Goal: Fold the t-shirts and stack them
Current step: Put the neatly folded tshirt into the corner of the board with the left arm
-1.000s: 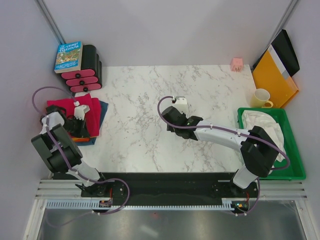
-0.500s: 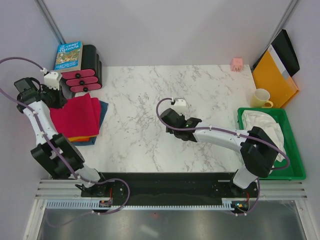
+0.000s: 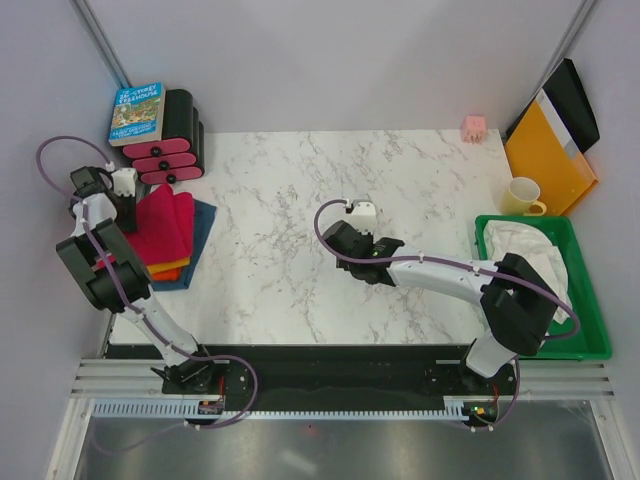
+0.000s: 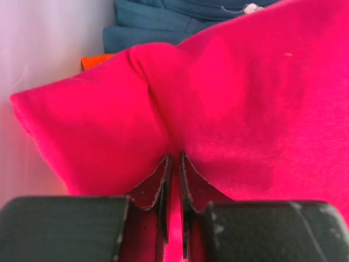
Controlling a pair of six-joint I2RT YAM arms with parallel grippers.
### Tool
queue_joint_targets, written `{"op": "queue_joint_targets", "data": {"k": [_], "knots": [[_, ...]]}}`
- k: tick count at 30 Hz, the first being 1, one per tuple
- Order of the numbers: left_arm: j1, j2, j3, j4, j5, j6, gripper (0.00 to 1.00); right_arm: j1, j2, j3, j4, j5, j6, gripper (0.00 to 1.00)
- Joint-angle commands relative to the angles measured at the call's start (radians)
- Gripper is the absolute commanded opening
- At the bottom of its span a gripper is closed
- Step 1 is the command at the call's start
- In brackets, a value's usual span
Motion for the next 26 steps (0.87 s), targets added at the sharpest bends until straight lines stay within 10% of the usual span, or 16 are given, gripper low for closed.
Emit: {"op": "queue_joint_targets", "data": {"k": [1,4,14,26], "knots": [[-0.01,-0.044,-0.023,0.079,0.01,-0.034,0.19,0.005,-0.06,-0.008,-0.018,0.045,0.017,0.43],[-0.01,-0.19,-0.077,0.11,0.178,-0.047,0.26,0.004,-0.068,-0.015,-0.019,0.052,0.014,0.43],[-0.158,-0.569,-0.108,0.012,0.396,-0.11,0.99,0.017,-0.04,0.011,-0.012,0.043,0.019,0.43],[-0.779,-0.715,-0.195,-0.116,0.071,-0.343,1.0,0.017,-0.04,0.138,-0.044,0.12,-0.098,0.45]]}}
